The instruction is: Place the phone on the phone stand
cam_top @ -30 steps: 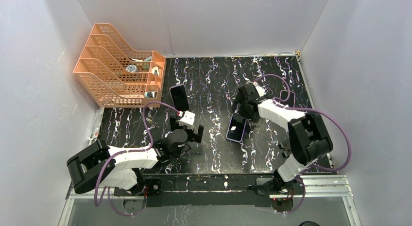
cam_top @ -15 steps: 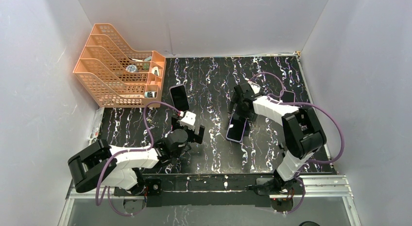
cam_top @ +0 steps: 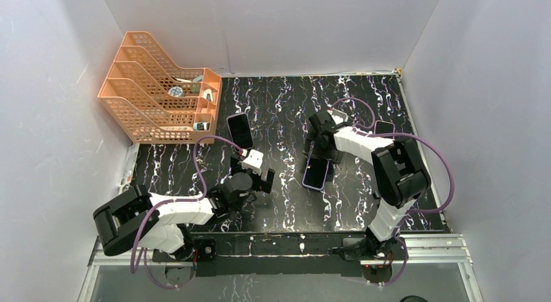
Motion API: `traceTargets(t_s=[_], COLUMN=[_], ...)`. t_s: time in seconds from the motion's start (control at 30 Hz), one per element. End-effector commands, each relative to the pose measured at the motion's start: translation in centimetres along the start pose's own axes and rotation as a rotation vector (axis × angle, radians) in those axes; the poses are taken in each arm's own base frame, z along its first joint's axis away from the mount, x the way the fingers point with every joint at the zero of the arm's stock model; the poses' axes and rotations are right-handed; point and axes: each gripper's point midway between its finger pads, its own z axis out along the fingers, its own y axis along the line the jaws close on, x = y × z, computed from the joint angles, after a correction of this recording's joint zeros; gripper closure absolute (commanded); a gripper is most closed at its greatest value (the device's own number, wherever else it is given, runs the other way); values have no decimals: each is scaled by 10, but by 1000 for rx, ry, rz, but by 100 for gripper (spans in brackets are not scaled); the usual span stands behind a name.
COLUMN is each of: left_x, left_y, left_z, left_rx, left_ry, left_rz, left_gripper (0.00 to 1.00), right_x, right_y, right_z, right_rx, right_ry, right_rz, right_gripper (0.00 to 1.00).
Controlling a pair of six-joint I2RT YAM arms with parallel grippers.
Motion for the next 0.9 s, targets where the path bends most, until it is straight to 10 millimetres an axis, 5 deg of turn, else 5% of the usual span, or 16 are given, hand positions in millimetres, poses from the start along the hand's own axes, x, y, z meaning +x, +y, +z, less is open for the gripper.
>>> traceTargets(t_s=[0.0, 0.37, 0.63, 0.87], left_x=[2, 15, 37, 29], left_y=[-1, -24, -69, -124], left_z=[0, 7, 32, 38], left_rx=[-3, 98, 285, 572], left_ry=[0, 34, 86, 73], left_rz=[-13, -18, -106, -191], left_gripper=[2, 2, 2, 2], right_x=[4, 19, 2, -18], right_y=[-1, -9, 1, 6], right_z=[2, 12, -3, -31], right_rx=[27, 38, -32, -98], right_ry=[17, 42, -48, -187], right_rz=[-14, -13, -7, -16], right_gripper=[2, 35, 38, 40])
